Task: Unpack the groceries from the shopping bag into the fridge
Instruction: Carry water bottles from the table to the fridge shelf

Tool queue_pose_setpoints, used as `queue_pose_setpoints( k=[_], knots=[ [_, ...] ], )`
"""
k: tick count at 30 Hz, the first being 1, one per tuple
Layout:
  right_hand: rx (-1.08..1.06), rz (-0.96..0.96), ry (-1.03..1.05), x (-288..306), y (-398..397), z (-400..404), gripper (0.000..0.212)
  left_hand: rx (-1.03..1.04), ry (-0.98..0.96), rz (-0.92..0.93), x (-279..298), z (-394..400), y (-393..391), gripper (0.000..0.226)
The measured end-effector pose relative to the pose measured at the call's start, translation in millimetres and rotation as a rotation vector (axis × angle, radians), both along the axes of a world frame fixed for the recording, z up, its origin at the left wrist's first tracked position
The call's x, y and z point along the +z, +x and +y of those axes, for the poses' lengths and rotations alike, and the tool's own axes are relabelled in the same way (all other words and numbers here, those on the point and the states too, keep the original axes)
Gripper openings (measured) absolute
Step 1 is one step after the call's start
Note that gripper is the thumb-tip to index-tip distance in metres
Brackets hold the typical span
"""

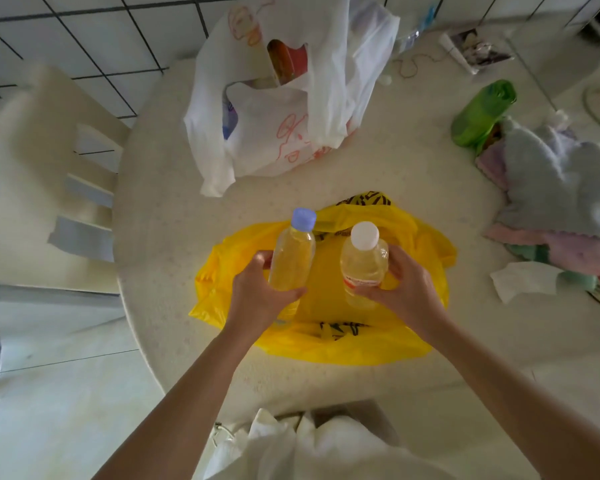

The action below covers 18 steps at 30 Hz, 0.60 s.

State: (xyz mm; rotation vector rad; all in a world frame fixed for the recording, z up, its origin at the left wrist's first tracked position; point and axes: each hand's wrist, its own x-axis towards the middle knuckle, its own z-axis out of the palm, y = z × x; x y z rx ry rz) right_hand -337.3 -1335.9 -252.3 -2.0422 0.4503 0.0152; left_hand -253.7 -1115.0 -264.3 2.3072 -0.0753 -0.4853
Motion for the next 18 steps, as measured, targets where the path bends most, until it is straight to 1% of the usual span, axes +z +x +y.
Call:
queue_pose_setpoints(
  k=[5,8,12,15,18],
  knots=[
    [-0.026,-0.017,0.116,14,-17,16,0.068,0.246,-0.235,0.115,9,0,-18,0.063],
    [-0.059,-0.02,0.211,24,-30,25,0.068,0.32,-0.342,0.147,16,3,-32,0.057],
    [-0.103,-0.046,0.296,33,-48,34,0.061,0.379,-0.371,0.122,28,9,-54,0.053],
    [-0.101,-0.064,0.385,36,-63,35,0.055,0.428,-0.387,0.105,34,13,-77,0.056],
    [-0.084,-0.061,0.432,37,-80,38,0.052,0.487,-0.419,0.084,36,18,-107,0.057]
  ],
)
